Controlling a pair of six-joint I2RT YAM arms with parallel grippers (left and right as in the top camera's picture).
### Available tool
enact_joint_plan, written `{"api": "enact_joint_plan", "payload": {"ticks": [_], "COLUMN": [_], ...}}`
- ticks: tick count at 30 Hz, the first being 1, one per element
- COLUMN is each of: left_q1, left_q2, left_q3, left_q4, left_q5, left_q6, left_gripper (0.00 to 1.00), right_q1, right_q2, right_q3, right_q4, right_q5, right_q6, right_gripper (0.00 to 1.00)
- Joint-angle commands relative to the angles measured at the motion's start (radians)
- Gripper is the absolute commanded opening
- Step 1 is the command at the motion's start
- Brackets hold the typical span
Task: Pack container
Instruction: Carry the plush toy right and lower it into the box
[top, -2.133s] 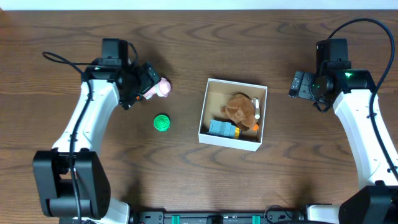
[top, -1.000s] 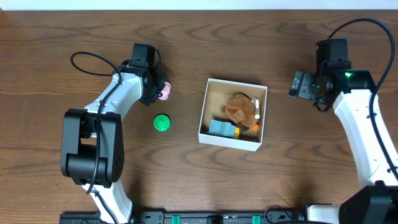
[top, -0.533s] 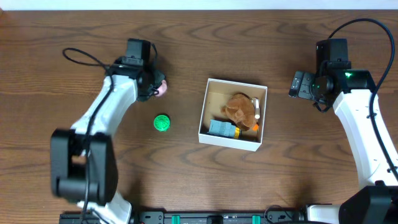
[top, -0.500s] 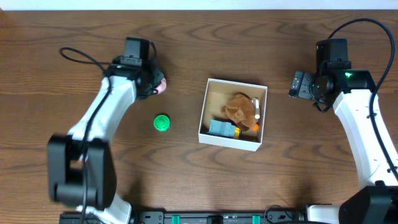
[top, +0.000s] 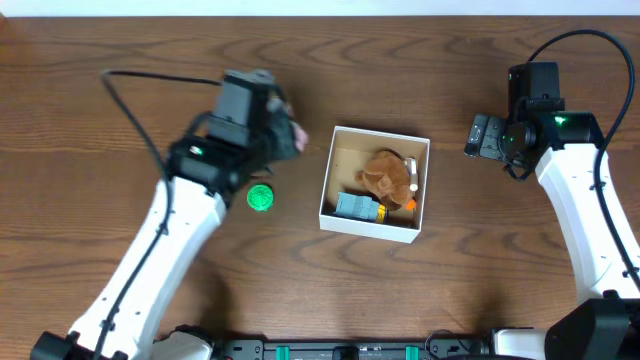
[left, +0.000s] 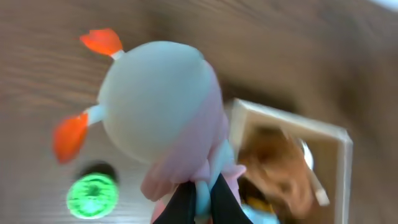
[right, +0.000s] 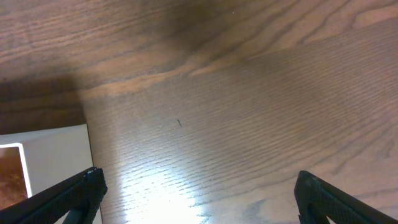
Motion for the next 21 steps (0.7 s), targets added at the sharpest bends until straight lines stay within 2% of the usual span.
{"api": "enact_joint_plan", "payload": {"ticks": [1, 4, 9, 15, 21], "left_q1": [-0.124, -0.22, -0.312, -0.33, -0.329], "left_q2": [-0.009, 0.007, 0.06, 0.152, 0.215], "left_q3": [0.011, 0.011, 0.005, 0.005, 0.005], "left_q4": [0.002, -0.001, -0.003, -0.005, 0.003], "left_q5": [0.014, 0.013, -0.074, -0.106, -0.216], "left_q6": [0.2, 0.29, 0.294, 0.294, 0.291], "left_gripper": [0.06, 0.06, 0.06, 0.06, 0.06], "right_q1": [-0.005, -0.005, -0.005, -0.005, -0.005], "right_q2": [-0.006, -0.006, -0.006, -0.006, -0.006], "right_q3": [0.011, 0.011, 0.011, 0.011, 0.011], "right_q4": [-0.001, -0.001, -0.001, -0.001, -0.001], "right_q5": [0.007, 0.007, 0.007, 0.007, 0.007], "right_q6": [-0.007, -0.007, -0.008, -0.008, -0.007], "right_gripper": [0.99, 0.99, 0.99, 0.99, 0.99]}}
